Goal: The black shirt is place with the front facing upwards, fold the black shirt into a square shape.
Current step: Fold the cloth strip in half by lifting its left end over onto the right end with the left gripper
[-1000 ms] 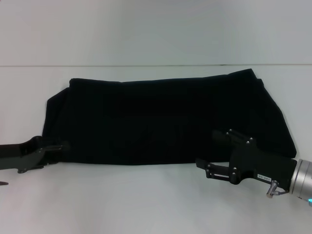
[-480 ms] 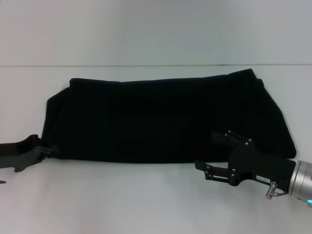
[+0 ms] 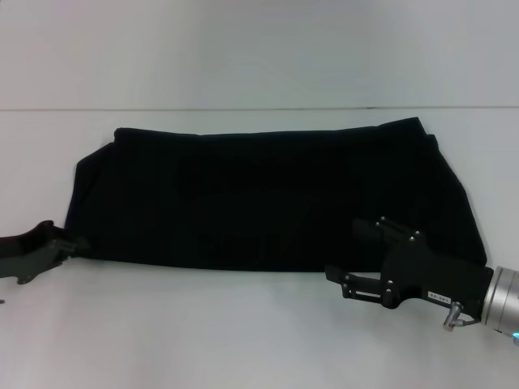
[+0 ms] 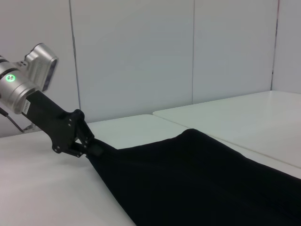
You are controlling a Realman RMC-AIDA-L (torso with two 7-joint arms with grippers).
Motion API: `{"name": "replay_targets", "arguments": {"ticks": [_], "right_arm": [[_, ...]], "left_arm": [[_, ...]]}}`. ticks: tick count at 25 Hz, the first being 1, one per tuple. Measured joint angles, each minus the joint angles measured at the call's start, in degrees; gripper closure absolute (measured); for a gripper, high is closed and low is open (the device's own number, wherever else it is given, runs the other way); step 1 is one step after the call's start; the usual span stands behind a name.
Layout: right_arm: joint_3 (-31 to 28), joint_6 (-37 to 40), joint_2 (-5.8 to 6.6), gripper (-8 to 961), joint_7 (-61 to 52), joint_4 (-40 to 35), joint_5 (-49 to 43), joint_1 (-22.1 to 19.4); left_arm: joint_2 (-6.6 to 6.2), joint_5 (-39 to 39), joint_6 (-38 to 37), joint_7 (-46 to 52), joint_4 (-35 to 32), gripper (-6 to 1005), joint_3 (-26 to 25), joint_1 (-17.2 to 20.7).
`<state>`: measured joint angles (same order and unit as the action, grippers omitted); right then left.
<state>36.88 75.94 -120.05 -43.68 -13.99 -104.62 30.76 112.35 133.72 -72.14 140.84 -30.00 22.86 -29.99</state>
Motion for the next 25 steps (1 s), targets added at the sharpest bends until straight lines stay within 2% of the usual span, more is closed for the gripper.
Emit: {"name": "replay_targets", "arguments": {"ticks": [7, 15, 20, 25], "right_arm": [[-0.7, 0.1, 0.11, 17, 0.0, -0.4, 0.3, -0.3], [-1.9, 0.1, 0.17, 17, -0.1, -0.5, 0.4, -0.9], [-2.5, 0.1, 0.21, 17, -0.1, -0.5, 0.4, -1.4], [-4.1, 0.0, 0.36, 17, -0.1, -0.6, 0.4, -2.6]], "left_arm": [[-1.2, 0.0, 0.1, -1.5, -2.0, 952, -4.4, 1.6], [-3.72, 0.5, -0.4, -1.3, -4.5, 951, -9.2, 2.7], [-3.92, -0.5, -2.8, -1.1, -4.5, 952, -9.6, 1.9], [-3.83, -4.5, -7.8, -1.3, -4.2, 953, -9.5, -1.9]]}}
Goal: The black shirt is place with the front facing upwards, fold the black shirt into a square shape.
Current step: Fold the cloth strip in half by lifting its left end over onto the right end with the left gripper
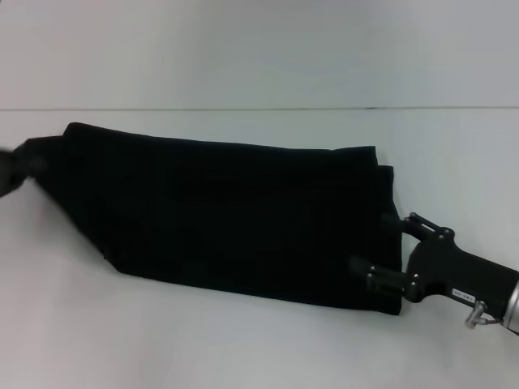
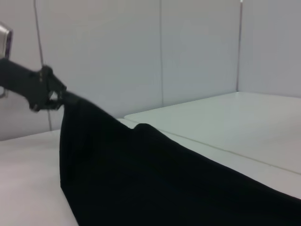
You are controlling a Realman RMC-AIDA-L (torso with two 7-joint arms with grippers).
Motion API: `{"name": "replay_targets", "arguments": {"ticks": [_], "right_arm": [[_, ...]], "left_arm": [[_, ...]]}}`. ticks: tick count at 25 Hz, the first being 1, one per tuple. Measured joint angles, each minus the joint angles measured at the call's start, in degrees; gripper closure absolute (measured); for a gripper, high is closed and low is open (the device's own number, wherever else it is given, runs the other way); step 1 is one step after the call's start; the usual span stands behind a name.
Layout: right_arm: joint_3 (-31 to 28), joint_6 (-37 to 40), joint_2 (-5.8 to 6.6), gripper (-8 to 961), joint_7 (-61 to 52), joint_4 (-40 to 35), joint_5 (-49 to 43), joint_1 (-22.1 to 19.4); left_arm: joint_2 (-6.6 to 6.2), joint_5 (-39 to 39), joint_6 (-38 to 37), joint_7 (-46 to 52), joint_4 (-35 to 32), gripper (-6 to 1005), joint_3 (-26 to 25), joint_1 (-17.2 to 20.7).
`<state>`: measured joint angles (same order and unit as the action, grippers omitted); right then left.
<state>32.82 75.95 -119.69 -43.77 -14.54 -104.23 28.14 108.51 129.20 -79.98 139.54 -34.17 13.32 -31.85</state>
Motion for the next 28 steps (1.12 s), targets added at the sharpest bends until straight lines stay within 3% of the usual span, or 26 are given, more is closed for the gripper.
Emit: {"name": "replay_targets", "arguments": {"ticks": [5, 8, 14, 18, 19, 22, 24, 28], "right_arm": [[-1.1, 0.1, 0.09, 18, 0.0, -0.1, 0.0, -1.7], [-1.7, 0.1, 0.03, 18, 0.0, 0.0, 0.0, -2.8], [-2.9, 0.2, 0.09, 18, 0.0, 0.0, 0.0, -4.6], [-3.1, 0.2, 0.09, 18, 0.0, 0.1, 0.0, -5.3], [-3.1, 0.1, 0.08, 18, 0.0, 0.2, 0.0, -5.3], [-3.3, -0.4, 0.01, 18, 0.0, 0.5, 0.0, -5.4], [-3.4, -1.3, -0.09, 18, 0.0, 0.6, 0.0, -5.0], [-4.5, -3.8, -0.43, 17, 0.0, 0.9, 0.0, -3.1]], "left_arm": [[1.56, -1.4, -2.1, -0.1, 0.2, 951, 1.7, -7.6], [3.8, -1.5, -2.3, -0.3, 0.2, 952, 4.5, -13.4], [10.38, -1.6, -1.3, -1.4, 0.3, 953, 12.4, -24.3], [15.01, -1.9, 0.1, -2.6, 1.1, 952, 16.6, -25.4], [15.58, -2.4, 0.7, -3.1, 2.1, 952, 17.7, -25.1], [15.71, -7.1, 4.2, -8.1, 13.6, 952, 22.0, -24.5], [15.78, -8.1, 4.9, -10.2, 18.1, 952, 22.3, -23.9], [15.99, -10.1, 4.3, -12.7, 20.0, 952, 22.3, -21.9]]}}
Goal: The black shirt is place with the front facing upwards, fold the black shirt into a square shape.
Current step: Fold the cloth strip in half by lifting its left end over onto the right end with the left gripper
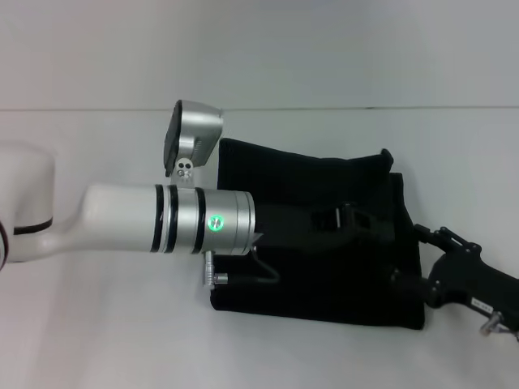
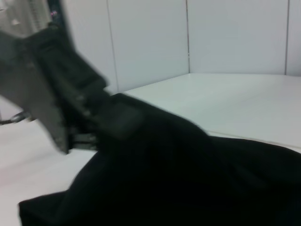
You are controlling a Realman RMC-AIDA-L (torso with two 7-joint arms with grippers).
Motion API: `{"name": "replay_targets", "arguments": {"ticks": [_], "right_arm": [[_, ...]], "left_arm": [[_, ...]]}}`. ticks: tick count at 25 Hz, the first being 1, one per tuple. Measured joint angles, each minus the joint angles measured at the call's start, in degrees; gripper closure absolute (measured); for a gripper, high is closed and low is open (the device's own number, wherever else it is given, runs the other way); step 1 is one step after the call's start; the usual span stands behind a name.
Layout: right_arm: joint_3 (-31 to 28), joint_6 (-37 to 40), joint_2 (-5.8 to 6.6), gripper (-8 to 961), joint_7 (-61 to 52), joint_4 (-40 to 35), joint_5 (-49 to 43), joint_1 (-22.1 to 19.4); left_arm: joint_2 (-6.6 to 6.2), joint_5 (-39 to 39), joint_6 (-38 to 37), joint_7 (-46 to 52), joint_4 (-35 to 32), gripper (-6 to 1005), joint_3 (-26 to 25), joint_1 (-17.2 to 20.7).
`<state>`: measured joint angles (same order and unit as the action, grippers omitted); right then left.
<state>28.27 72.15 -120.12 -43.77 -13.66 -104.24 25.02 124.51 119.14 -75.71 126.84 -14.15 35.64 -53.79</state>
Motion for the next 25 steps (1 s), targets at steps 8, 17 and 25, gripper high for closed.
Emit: {"name": "replay_targets", "arguments": {"ticks": [8, 17, 25], "right_arm": [[-2.6, -10.3, -0.13, 17, -0.4, 3.9, 1.0, 7.0], [-3.2, -20.9, -0.21, 18, -0.9, 7.4, 8.9, 15.1], [-3.2, -21.4, -0.05, 17, -0.9, 6.8, 14.6, 16.0]], "left_arm": [[-0.25, -1.0, -2.9, -1.5, -2.3, 951, -0.1, 1.7], [-0.27, -1.1, -5.6, -4.8, -2.0, 953, 0.2, 2.0], [-0.41, -0.7, -8.1, -4.6, -1.9, 952, 5.4, 2.2]]}}
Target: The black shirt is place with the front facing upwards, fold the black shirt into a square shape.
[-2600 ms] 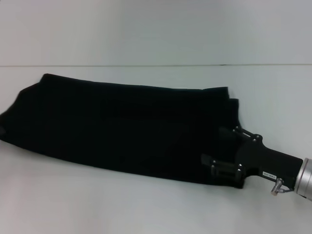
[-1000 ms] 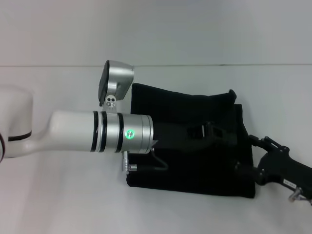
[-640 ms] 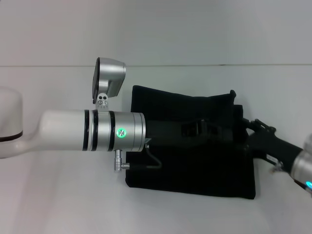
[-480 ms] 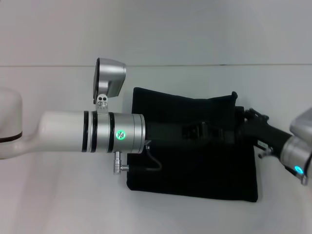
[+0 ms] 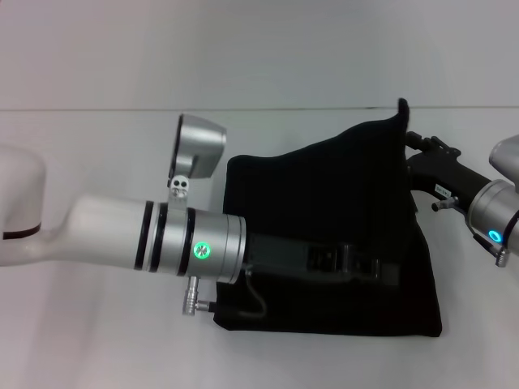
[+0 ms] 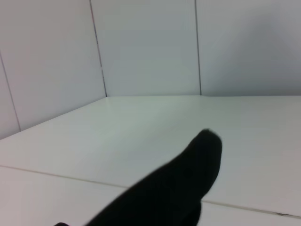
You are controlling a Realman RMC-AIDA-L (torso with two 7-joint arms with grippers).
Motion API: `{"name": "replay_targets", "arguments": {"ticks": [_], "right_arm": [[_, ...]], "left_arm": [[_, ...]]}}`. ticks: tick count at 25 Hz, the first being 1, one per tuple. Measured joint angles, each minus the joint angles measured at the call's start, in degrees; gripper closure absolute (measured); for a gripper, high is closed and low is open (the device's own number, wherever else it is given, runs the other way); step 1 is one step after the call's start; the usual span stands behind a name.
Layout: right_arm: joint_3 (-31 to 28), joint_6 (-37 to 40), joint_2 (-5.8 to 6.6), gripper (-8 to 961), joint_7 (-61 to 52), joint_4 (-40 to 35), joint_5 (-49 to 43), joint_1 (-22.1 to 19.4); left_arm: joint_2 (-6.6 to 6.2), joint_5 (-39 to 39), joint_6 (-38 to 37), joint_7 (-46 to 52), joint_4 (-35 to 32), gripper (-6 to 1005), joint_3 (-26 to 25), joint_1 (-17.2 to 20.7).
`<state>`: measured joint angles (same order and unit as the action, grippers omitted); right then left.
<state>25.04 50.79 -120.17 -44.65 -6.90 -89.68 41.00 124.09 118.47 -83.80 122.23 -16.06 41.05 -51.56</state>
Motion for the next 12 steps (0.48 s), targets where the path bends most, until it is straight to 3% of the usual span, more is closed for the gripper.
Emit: {"name": "replay_targets", "arguments": {"ticks": [12], "right_arm": [[-0.5, -0.3, 0.24, 17, 0.6, -0.7, 0.2, -1.7]], "left_arm": [[0.43, -1.2, 13.3, 0.0, 3.0, 951, 1.4, -0.1]]}}
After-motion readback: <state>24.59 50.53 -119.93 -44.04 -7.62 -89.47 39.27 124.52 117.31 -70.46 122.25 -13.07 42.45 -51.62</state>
